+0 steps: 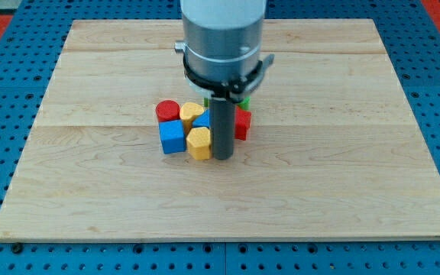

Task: Push the green blocks to the group of blocks

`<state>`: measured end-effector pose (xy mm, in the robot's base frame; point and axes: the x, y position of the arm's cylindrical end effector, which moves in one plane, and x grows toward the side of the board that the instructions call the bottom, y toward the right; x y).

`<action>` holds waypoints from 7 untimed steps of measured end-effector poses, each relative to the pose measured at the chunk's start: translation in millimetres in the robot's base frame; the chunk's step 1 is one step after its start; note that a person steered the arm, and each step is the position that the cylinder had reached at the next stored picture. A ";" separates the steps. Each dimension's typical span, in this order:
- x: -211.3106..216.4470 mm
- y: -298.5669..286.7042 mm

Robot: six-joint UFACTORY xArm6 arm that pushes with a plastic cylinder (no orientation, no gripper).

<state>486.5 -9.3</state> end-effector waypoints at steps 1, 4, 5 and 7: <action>-10.3 27.1; -78.2 30.2; -64.0 19.0; -140.7 39.2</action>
<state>345.8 30.0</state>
